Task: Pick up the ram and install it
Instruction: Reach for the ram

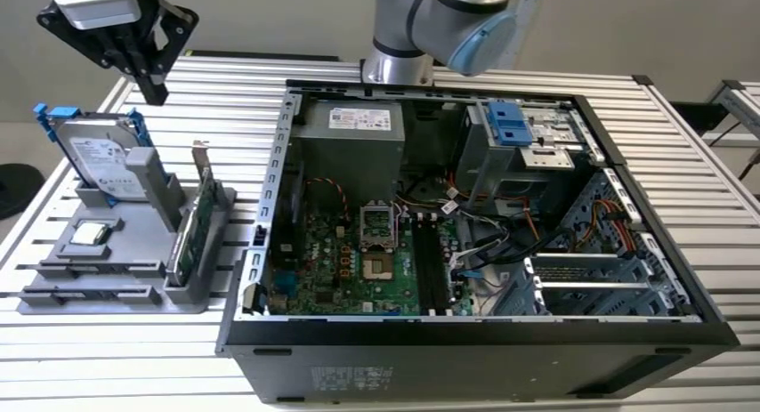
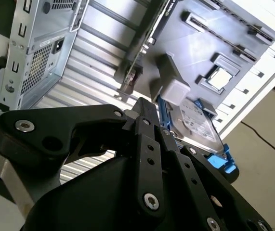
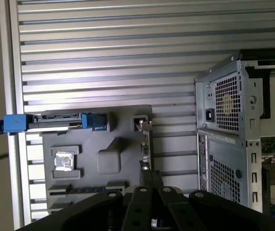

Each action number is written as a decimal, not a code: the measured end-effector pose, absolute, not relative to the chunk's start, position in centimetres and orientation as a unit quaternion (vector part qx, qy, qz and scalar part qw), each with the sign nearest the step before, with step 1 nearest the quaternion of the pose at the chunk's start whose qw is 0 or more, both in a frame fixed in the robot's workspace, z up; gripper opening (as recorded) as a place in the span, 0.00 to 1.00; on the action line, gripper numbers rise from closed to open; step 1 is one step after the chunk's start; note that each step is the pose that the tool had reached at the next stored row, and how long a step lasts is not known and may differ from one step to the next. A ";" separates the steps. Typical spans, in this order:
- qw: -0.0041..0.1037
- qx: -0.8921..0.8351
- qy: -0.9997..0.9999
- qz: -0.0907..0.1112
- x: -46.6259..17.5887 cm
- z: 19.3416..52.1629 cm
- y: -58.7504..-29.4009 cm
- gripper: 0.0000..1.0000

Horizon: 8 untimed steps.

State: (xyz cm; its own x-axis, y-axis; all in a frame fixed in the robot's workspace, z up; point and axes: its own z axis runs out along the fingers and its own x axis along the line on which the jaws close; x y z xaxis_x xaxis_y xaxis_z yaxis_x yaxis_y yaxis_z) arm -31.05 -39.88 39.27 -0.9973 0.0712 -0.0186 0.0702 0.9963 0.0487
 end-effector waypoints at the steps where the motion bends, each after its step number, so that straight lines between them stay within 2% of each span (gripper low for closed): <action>1: 0.010 0.035 0.999 0.024 -31.1 39.3 -39.9 0.00; 8: 0.010 0.035 0.999 0.024 -31.8 39.3 -39.9 0.00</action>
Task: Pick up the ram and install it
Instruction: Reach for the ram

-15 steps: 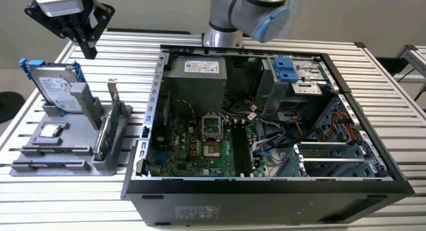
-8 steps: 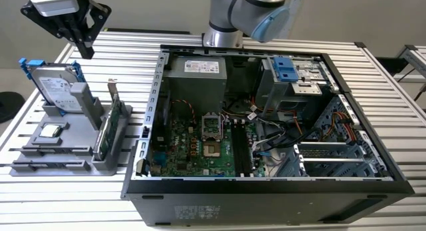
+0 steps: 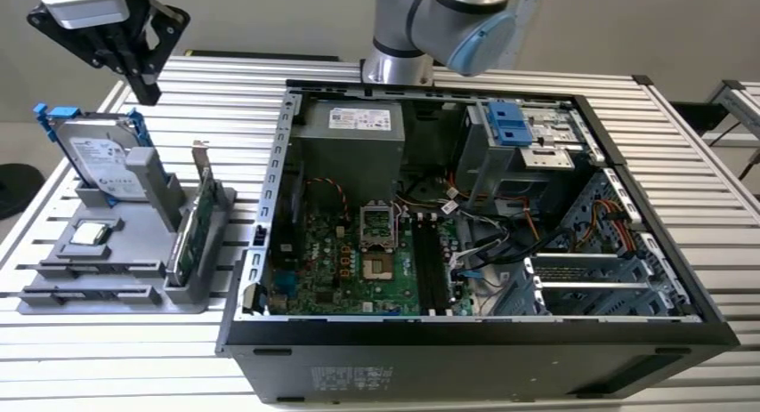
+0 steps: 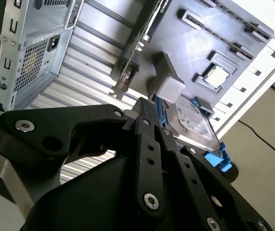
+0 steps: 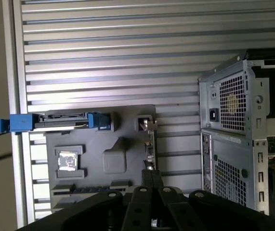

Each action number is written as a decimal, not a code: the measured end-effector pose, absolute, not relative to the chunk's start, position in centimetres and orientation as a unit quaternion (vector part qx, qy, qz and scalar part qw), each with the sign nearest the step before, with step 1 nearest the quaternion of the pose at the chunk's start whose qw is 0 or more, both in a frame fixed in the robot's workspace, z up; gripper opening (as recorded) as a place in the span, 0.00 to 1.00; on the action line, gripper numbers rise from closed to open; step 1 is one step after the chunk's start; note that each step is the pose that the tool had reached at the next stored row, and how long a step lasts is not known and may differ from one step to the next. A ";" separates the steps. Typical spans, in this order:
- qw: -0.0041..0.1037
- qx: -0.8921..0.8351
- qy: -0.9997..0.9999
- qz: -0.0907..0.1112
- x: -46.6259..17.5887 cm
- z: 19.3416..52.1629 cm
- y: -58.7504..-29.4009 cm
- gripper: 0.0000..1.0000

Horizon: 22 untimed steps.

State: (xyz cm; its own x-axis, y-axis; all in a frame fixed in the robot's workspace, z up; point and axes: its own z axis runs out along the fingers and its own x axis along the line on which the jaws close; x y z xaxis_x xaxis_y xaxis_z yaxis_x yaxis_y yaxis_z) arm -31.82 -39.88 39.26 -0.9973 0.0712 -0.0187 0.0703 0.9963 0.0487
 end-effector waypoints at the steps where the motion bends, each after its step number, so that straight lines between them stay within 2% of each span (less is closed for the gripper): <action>1: 0.010 0.035 0.999 0.024 -31.9 39.3 -39.9 0.00; 22: 0.010 0.035 0.999 0.024 -34.6 39.3 -39.9 0.00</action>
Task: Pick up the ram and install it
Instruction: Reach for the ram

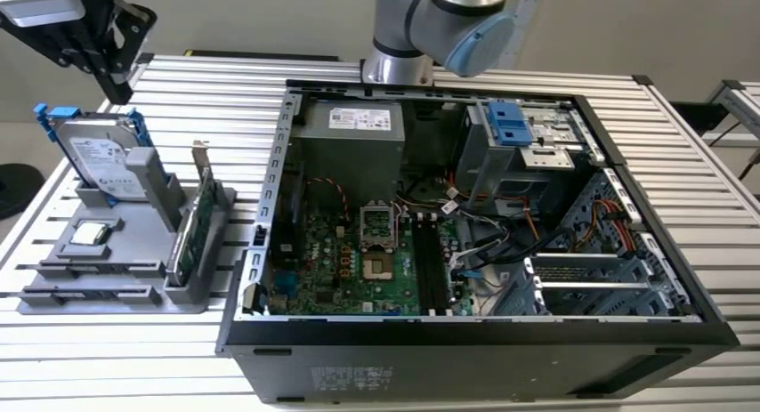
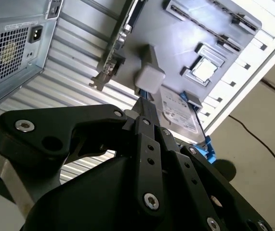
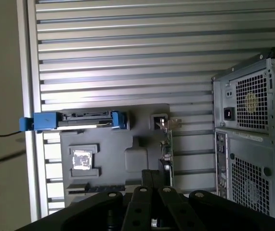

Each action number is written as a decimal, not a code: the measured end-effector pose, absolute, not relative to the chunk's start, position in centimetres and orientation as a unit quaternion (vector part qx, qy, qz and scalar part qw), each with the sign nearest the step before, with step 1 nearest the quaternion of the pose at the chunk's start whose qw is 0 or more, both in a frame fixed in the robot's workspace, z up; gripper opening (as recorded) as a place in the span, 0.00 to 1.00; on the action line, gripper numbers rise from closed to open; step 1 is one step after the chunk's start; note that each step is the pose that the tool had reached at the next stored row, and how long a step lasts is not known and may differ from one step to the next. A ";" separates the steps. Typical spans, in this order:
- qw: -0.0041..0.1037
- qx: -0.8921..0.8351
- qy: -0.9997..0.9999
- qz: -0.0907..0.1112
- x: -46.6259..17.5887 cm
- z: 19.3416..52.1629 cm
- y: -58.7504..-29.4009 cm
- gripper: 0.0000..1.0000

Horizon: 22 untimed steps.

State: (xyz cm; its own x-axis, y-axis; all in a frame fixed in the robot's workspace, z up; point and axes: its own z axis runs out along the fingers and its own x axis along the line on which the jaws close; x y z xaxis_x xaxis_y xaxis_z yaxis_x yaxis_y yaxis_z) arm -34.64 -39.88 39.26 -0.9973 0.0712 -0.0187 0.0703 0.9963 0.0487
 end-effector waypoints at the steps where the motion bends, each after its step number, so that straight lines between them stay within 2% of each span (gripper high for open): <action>1: 0.010 0.035 0.999 0.024 -34.7 39.3 -39.9 0.00; 22: 0.010 0.035 0.999 0.024 -36.8 39.3 -39.9 0.00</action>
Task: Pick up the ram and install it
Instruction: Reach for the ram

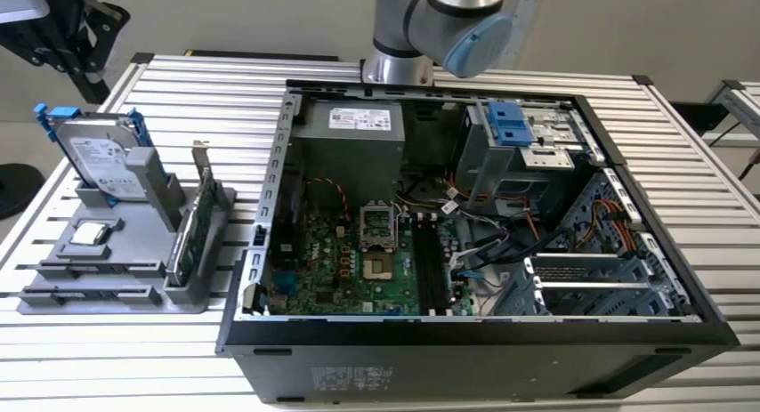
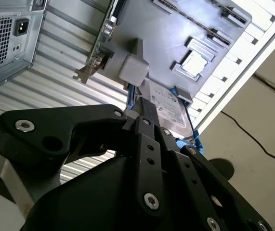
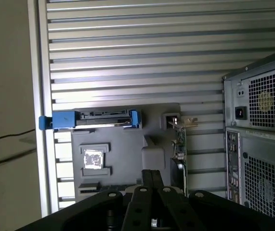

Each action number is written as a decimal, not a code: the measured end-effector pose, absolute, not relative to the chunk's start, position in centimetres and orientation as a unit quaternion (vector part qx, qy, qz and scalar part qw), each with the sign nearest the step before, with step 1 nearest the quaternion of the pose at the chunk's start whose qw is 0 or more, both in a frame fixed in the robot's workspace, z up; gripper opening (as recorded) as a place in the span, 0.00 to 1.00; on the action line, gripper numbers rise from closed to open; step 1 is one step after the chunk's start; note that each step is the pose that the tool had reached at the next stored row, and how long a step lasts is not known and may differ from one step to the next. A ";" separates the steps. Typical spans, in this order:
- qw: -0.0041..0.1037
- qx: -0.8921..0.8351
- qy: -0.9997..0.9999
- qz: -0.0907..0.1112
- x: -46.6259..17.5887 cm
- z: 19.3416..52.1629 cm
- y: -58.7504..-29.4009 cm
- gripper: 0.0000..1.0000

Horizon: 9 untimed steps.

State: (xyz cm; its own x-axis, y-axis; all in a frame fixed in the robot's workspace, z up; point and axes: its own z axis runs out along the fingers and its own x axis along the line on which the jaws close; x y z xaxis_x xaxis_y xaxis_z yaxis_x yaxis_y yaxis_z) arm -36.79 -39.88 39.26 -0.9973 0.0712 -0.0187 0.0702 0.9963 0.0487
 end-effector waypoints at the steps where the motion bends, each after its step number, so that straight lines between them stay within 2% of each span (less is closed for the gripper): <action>1: 0.010 0.035 0.999 0.024 -36.9 39.3 -39.9 0.00; 9: 0.010 0.035 0.999 0.024 -37.6 39.3 -39.9 0.00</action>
State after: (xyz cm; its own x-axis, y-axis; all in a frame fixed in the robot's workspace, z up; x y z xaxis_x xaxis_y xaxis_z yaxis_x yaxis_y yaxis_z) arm -37.62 -39.88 39.26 -0.9973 0.0712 -0.0187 0.0702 0.9963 0.0488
